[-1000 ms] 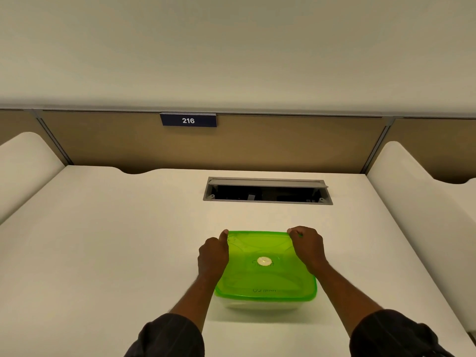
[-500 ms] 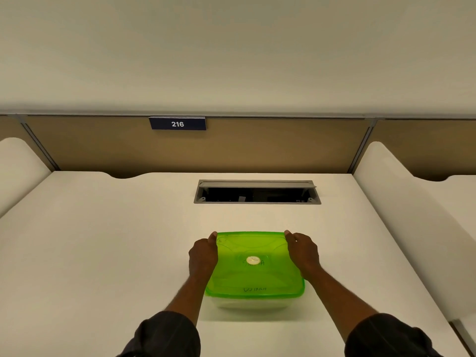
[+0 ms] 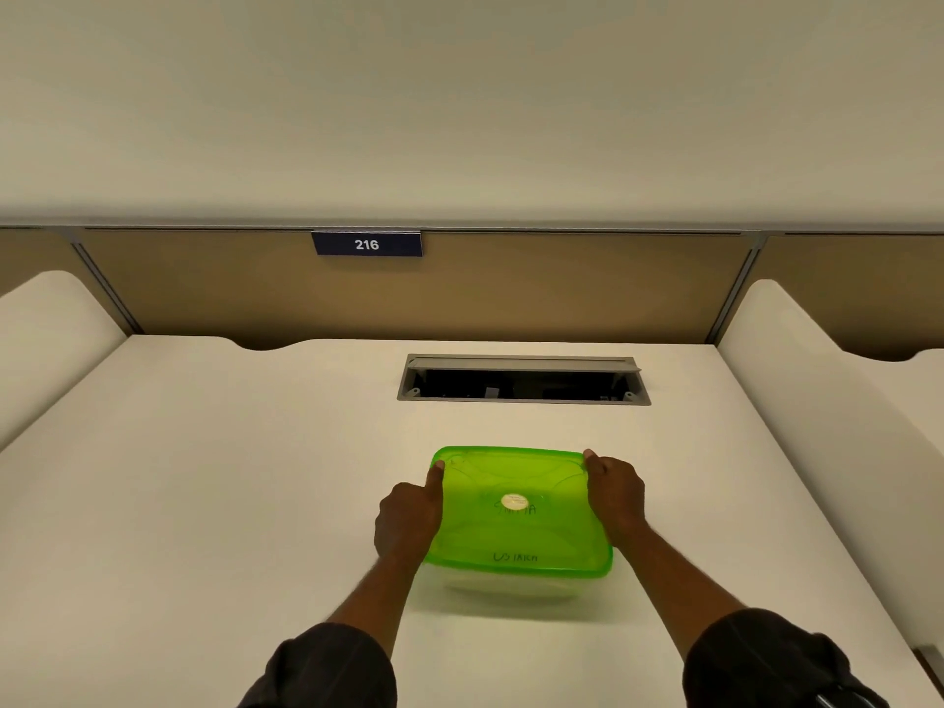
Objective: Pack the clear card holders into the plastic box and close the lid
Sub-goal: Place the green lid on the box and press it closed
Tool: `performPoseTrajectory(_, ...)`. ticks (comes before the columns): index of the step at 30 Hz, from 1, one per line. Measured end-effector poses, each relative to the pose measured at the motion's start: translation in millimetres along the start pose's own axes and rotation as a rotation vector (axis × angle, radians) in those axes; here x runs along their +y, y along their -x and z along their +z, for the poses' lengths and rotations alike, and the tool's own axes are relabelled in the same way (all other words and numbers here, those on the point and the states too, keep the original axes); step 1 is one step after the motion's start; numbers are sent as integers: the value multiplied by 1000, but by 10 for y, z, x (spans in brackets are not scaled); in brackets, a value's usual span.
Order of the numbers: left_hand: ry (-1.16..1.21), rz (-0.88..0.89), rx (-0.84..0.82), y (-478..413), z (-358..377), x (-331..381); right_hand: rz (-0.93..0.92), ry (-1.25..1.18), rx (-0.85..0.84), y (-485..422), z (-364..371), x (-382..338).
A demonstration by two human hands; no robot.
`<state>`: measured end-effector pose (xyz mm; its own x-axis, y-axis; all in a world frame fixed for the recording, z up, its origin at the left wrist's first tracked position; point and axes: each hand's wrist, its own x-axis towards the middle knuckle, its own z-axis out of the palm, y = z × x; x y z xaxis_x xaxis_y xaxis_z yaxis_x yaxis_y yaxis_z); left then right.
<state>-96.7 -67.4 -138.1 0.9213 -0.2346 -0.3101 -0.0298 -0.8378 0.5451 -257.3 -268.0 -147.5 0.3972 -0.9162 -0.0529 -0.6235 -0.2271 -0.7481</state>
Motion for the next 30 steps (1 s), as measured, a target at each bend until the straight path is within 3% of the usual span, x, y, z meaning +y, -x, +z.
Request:
performPoseTrajectory(4, -59, -37, -2, 110, -18, 2, -16, 13, 2, -78, 8, -13)
performPoseTrajectory(18, 152, -109, 131, 218, 97, -28, -86, 38, -48, 48, -37, -47)
performPoseTrajectory(23, 171, -114, 147, 217, 110, -10, 135, 155, -118, 211, -59, 23)
performPoseTrajectory(30, 173, -150, 128, 237, 99, 5, 226, 157, 17, 360, -40, 27)
